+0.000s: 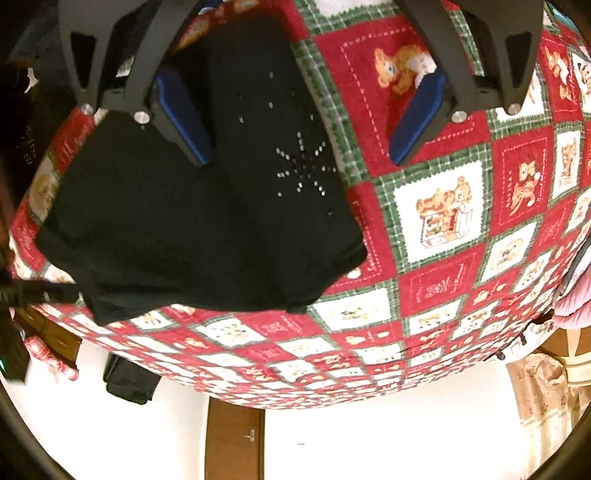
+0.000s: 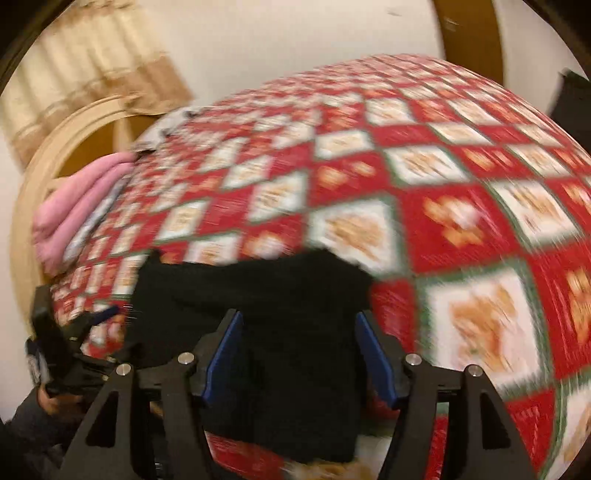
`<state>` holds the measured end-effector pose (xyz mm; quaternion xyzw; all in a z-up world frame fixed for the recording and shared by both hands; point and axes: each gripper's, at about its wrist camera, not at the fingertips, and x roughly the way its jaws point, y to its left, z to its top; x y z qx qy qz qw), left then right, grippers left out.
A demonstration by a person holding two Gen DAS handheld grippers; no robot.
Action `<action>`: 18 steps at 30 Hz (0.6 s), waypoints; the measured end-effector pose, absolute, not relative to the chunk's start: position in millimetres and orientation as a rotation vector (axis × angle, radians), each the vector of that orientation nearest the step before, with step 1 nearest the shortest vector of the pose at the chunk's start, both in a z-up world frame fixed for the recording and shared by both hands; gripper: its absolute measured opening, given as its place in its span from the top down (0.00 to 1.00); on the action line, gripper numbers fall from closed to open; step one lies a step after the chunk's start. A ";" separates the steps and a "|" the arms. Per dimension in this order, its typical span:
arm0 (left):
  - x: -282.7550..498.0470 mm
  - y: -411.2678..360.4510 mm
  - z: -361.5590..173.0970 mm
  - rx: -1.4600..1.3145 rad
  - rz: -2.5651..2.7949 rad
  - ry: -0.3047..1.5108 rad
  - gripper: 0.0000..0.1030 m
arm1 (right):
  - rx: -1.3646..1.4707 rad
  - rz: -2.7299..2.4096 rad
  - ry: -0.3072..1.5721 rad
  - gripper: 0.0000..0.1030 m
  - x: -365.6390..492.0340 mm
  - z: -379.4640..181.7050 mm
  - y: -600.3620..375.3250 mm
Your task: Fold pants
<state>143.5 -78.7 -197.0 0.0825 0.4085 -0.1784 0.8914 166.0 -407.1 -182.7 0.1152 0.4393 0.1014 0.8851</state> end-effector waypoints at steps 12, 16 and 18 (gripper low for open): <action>143.5 -73.0 -207.9 0.113 -0.371 0.855 0.00 | 0.319 0.234 0.867 0.36 157.3 -216.0 -414.5; 145.6 -72.5 -207.9 0.111 -0.378 0.852 0.00 | 0.289 0.257 0.856 0.36 154.6 -217.0 -409.2; 146.1 -72.4 -208.4 0.111 -0.379 0.850 0.00 | 0.290 0.265 0.858 0.37 153.4 -216.2 -407.9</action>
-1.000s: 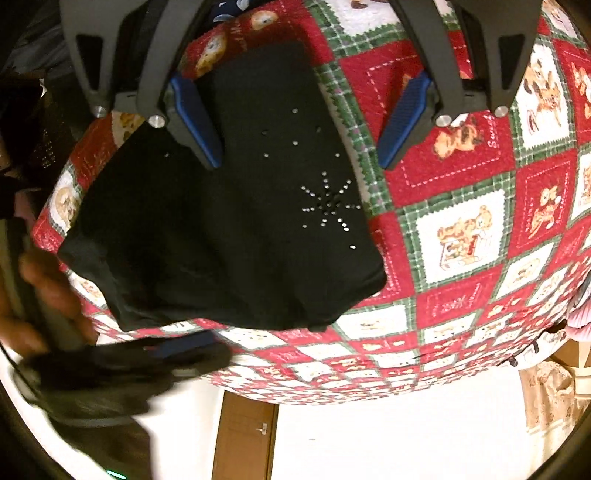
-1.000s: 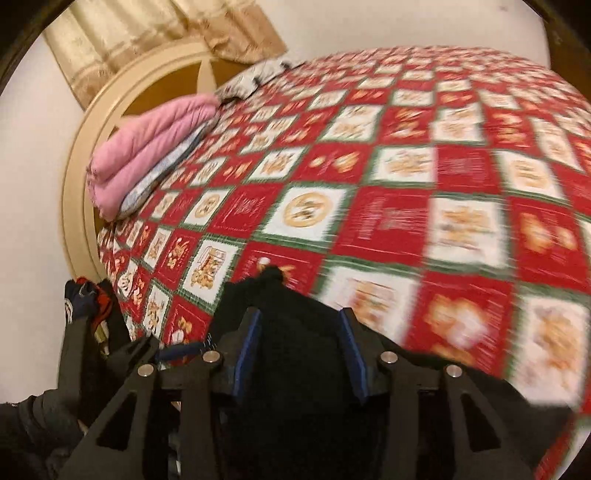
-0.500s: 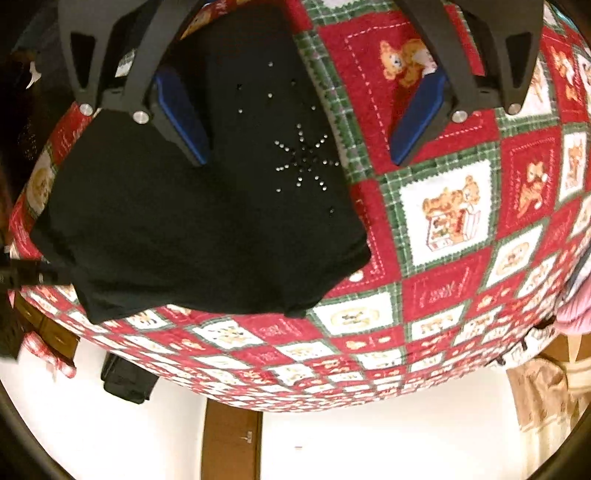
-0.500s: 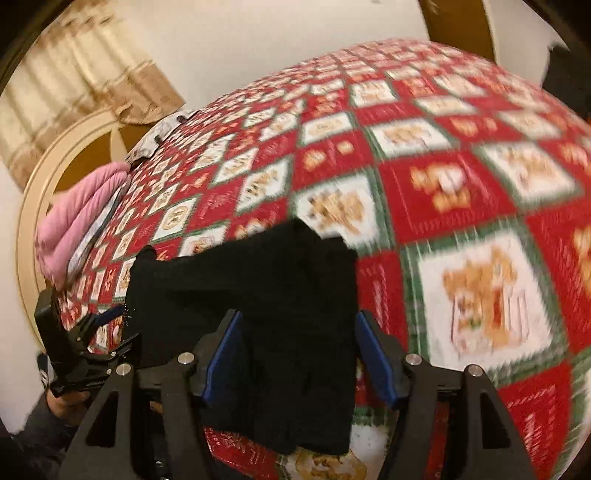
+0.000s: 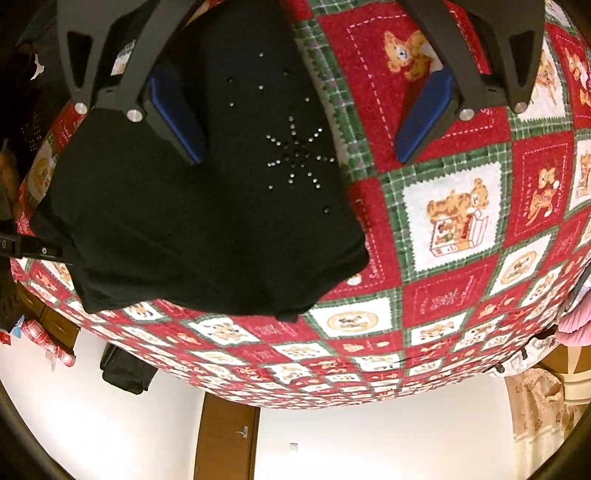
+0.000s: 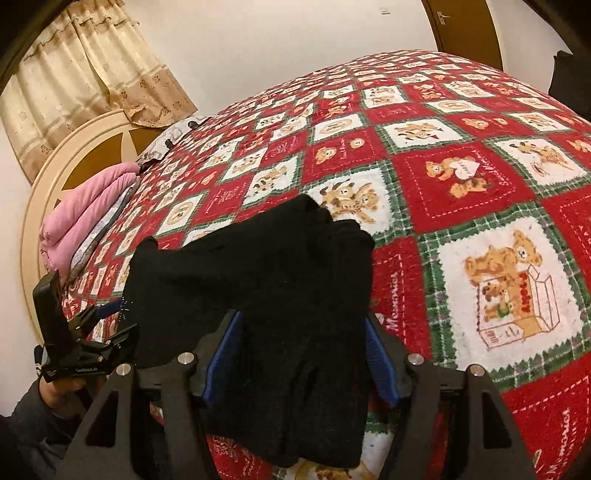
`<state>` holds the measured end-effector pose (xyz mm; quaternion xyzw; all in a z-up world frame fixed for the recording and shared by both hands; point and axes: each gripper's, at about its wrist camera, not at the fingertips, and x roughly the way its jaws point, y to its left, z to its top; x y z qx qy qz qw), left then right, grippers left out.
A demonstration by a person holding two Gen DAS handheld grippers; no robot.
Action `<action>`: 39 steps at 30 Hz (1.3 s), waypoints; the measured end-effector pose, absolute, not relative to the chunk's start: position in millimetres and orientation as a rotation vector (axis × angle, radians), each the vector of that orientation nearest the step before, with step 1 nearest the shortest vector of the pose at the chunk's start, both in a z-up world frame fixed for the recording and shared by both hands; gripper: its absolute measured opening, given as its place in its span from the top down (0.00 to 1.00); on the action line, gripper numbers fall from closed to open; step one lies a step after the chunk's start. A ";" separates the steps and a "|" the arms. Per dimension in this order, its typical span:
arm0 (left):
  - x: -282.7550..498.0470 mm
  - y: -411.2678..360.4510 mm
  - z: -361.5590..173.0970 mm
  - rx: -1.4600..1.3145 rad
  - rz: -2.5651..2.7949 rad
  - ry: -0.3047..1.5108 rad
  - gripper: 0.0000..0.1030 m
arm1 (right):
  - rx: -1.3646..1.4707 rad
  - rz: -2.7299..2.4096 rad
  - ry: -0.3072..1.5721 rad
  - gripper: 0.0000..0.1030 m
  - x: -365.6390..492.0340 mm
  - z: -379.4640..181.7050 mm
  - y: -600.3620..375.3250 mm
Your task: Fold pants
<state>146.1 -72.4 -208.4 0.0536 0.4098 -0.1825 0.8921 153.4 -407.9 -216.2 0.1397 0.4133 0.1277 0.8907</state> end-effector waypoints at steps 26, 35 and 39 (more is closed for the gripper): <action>147.9 -68.2 -204.2 0.053 -0.433 0.799 0.19 | 0.369 0.313 0.856 0.57 154.3 -224.6 -423.2; 147.0 -53.0 -201.8 -0.042 -0.530 0.821 0.65 | 0.370 0.344 0.829 0.70 148.6 -216.9 -419.3; 146.0 -44.3 -197.3 -0.090 -0.569 0.820 0.89 | 0.342 0.352 0.804 0.73 145.5 -206.4 -411.6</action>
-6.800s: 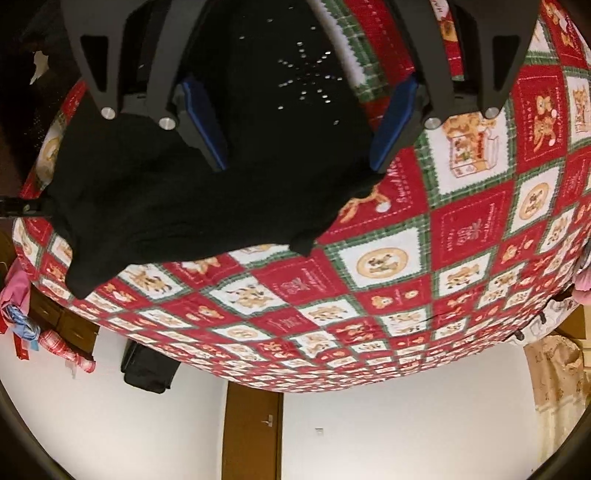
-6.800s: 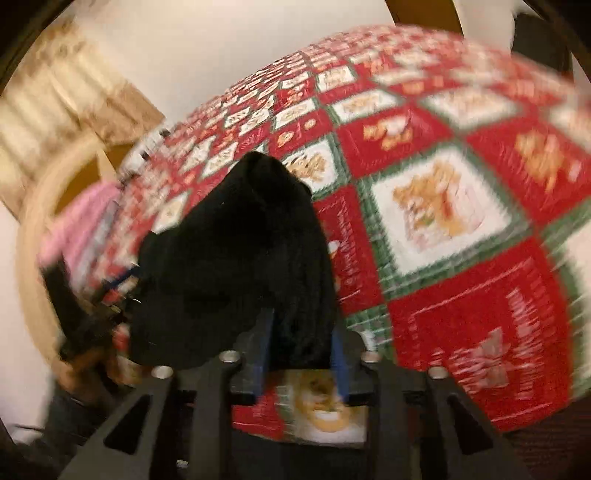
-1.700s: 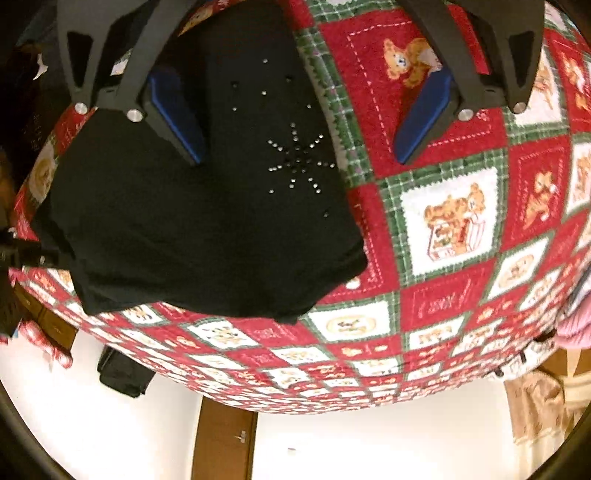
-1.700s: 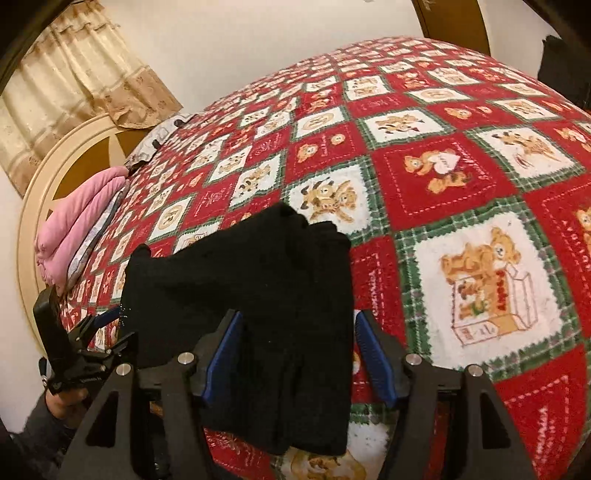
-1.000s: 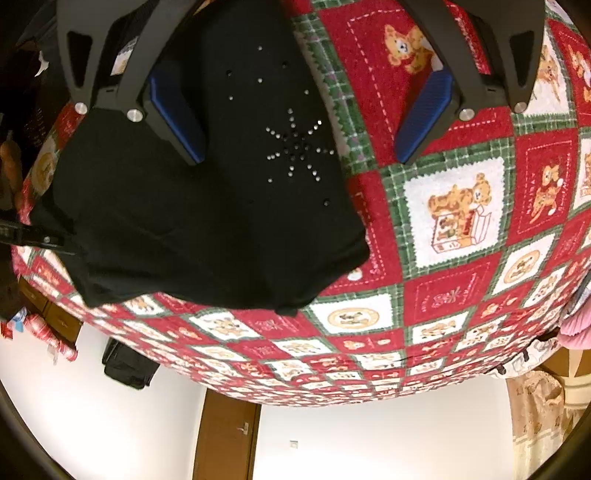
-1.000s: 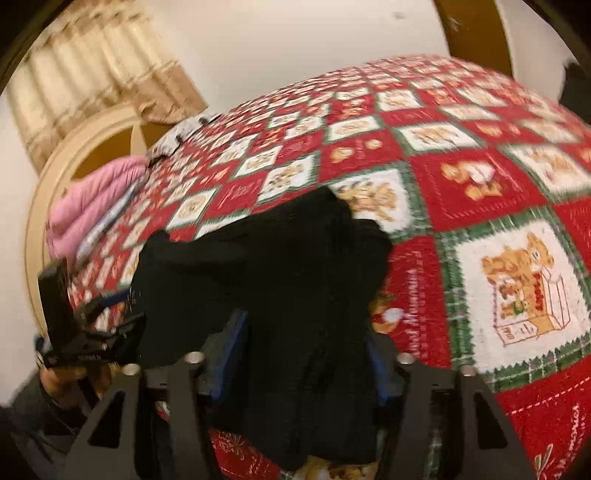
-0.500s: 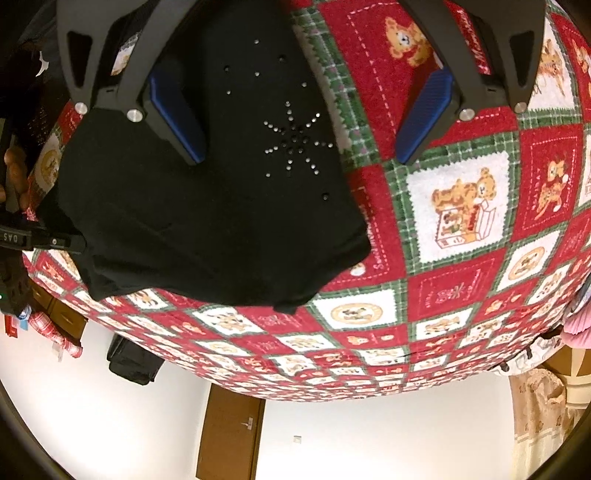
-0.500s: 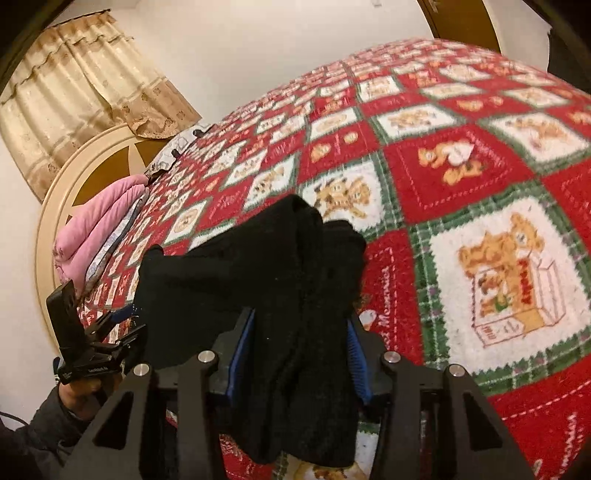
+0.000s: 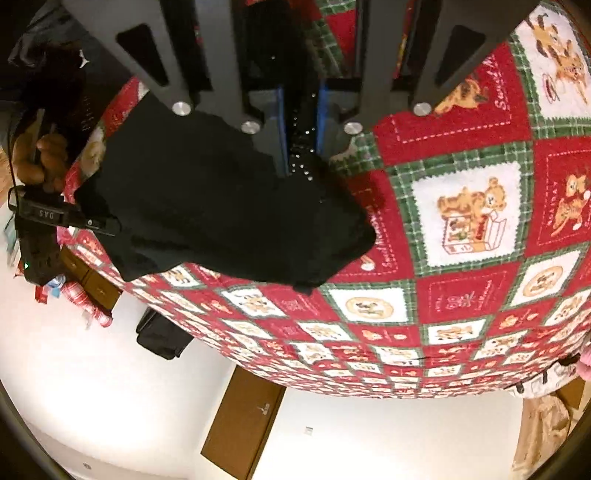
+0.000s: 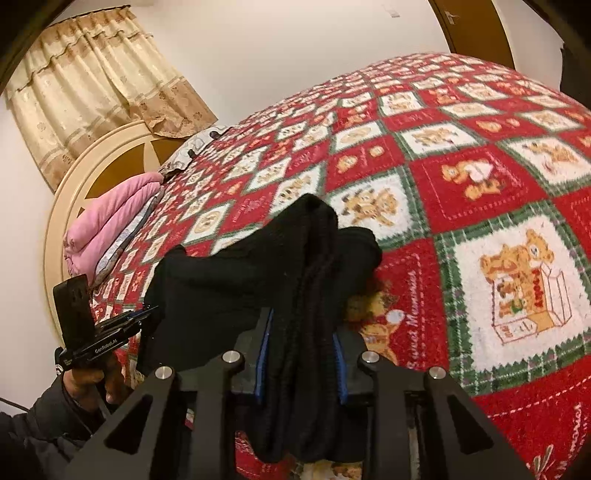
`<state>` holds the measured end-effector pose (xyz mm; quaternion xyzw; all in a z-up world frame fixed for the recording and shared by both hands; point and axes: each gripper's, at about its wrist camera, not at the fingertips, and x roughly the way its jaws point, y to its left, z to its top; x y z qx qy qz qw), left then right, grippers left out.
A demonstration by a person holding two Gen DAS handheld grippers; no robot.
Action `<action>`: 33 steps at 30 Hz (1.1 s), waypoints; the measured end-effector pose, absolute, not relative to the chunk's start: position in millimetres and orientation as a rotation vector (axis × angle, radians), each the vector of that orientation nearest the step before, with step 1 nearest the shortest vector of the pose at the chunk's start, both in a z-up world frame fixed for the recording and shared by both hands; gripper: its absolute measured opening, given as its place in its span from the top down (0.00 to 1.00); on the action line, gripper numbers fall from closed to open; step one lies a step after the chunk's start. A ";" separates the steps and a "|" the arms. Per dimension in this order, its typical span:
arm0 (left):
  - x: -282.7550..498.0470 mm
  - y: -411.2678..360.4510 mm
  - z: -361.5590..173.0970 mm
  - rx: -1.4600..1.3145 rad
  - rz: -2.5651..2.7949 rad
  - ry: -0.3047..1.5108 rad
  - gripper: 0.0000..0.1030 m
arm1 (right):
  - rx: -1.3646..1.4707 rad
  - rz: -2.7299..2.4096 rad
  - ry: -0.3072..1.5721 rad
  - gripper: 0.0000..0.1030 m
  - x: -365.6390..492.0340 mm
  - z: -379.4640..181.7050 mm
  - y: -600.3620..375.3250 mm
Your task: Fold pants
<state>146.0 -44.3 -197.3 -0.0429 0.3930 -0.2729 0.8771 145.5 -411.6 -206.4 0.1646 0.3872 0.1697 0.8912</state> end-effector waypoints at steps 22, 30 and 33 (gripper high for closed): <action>200.3 107.5 -121.3 -0.163 -0.232 0.628 0.90 | 0.110 0.733 0.828 0.75 362.0 -125.6 -212.0; 237.7 162.7 -139.5 -0.193 -0.098 0.648 0.90 | 0.027 0.794 0.899 0.75 443.2 -145.1 -120.6; 250.4 172.4 -154.1 -0.192 -0.071 0.676 0.90 | 0.016 0.798 0.926 0.75 462.3 -157.6 -104.5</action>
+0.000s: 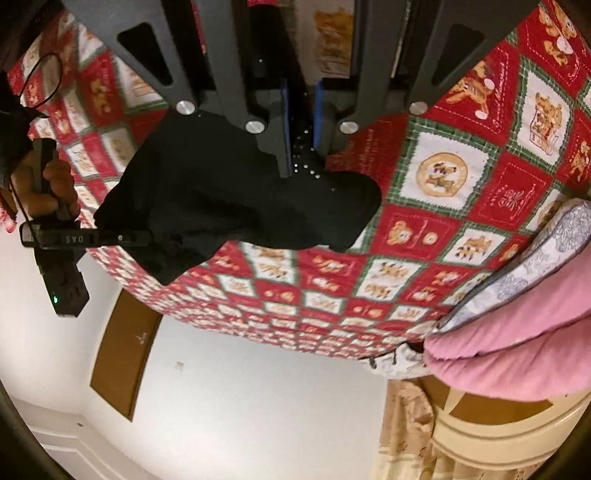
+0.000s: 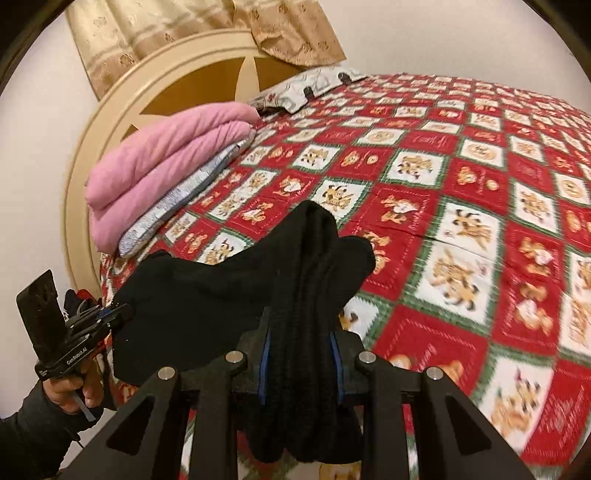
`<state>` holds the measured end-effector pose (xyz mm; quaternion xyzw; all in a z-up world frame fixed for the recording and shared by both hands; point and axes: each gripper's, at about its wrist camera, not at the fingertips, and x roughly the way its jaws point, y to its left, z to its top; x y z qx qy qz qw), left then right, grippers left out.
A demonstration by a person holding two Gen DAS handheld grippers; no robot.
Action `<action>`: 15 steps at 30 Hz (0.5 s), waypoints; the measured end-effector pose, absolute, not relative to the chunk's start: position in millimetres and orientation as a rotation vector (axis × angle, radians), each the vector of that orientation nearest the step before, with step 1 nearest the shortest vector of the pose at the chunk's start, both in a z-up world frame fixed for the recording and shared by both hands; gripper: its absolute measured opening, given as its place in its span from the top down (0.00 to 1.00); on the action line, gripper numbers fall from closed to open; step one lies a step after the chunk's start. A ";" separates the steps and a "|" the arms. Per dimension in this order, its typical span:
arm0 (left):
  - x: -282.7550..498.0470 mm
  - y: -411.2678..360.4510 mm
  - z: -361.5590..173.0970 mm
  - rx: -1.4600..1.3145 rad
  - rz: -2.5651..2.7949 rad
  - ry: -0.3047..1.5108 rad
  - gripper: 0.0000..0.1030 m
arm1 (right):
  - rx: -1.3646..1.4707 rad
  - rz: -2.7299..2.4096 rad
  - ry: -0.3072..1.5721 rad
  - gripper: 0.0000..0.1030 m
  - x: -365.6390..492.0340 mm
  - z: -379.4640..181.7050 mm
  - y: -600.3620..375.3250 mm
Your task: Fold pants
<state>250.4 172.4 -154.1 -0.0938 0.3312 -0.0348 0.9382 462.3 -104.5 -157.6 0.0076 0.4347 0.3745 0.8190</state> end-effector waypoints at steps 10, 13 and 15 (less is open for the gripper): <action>261.1 178.3 -189.5 -0.183 -0.030 0.771 0.84 | 0.063 0.782 1.022 0.74 490.3 -202.9 -111.5; 261.5 177.0 -192.8 -0.182 -0.022 0.778 0.81 | 0.084 0.782 1.036 0.73 493.2 -207.9 -114.3; 261.2 177.1 -194.4 -0.181 -0.017 0.777 0.79 | 0.094 0.779 1.044 0.73 494.6 -210.0 -115.7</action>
